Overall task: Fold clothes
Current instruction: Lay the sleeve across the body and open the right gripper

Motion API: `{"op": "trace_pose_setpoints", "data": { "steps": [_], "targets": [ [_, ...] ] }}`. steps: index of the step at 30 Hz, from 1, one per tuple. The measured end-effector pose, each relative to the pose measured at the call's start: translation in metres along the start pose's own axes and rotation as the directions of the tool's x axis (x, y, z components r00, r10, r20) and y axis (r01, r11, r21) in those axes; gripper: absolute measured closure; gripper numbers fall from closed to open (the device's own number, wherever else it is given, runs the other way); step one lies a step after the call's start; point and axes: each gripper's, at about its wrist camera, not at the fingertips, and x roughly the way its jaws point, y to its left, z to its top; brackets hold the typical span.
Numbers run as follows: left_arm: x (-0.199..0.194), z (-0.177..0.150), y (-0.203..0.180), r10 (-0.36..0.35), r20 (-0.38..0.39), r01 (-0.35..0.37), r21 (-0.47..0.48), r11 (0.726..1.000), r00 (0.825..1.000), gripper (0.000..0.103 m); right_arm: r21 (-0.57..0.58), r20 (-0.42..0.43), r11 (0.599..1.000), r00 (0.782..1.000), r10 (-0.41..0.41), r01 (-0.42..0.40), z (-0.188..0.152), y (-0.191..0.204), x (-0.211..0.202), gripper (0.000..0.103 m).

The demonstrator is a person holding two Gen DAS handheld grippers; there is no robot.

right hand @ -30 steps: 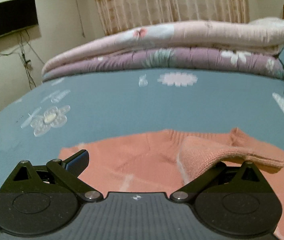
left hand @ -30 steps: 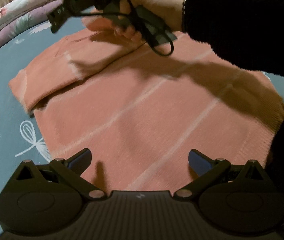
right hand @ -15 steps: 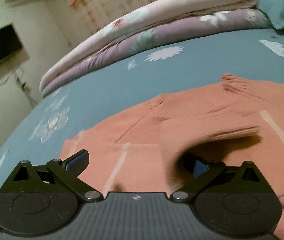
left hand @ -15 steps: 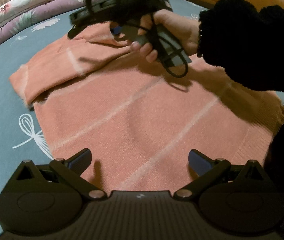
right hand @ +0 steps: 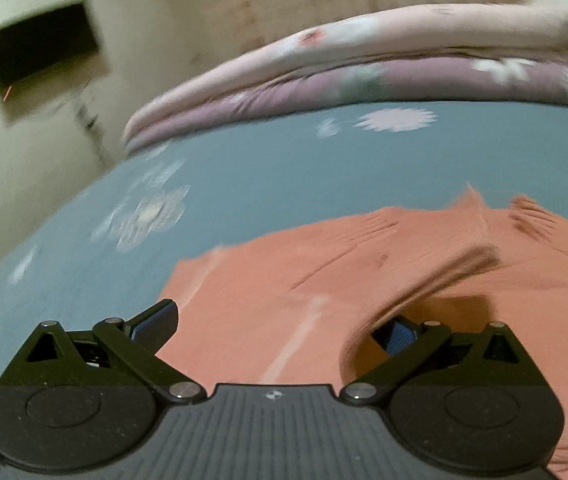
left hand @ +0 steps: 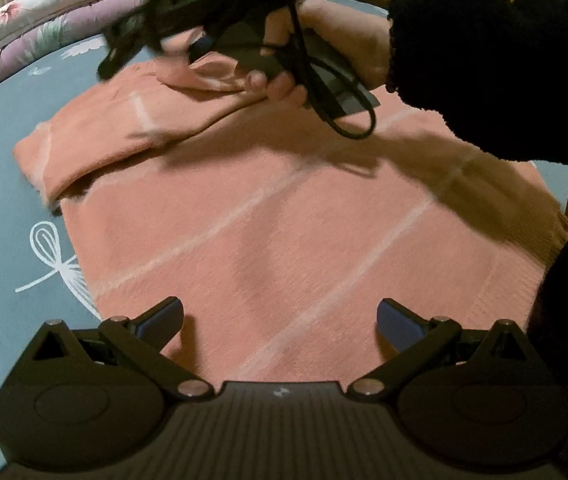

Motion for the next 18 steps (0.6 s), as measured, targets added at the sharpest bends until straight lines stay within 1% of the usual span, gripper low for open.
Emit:
{"op": "trace_pose_setpoints", "data": {
  "steps": [2, 4, 7, 14, 18],
  "targets": [
    [0.000, 0.000, 0.000, 0.002, -0.002, -0.002, 0.001, 1.000, 1.000, 0.001, -0.040, -0.026, 0.999, 1.000, 0.013, -0.014, -0.003, 0.010, 0.005, 0.000],
    [-0.001, 0.000, 0.001, 0.000, 0.001, 0.000, 0.001, 1.000, 1.000, 0.001, -0.046, -0.040, 0.998, 0.999, 0.030, -0.032, -0.004, 0.014, 0.006, 0.000],
    [-0.001, 0.000, 0.002, -0.002, 0.003, 0.002, -0.001, 1.000, 1.000, 0.001, -0.018, -0.032, 0.999, 0.999, 0.039, -0.040, -0.002, 0.012, 0.002, 0.000],
    [0.000, 0.000, 0.008, 0.003, 0.027, -0.003, -0.018, 1.000, 1.000, 0.001, 0.077, 0.001, 0.997, 1.000, 0.020, -0.020, 0.004, -0.006, -0.015, 0.000],
    [0.001, 0.001, 0.011, 0.007, 0.041, -0.006, -0.028, 1.000, 0.999, 0.001, 0.107, 0.021, 0.994, 1.000, -0.022, 0.020, 0.000, -0.024, -0.040, 0.000]
  ]
}}
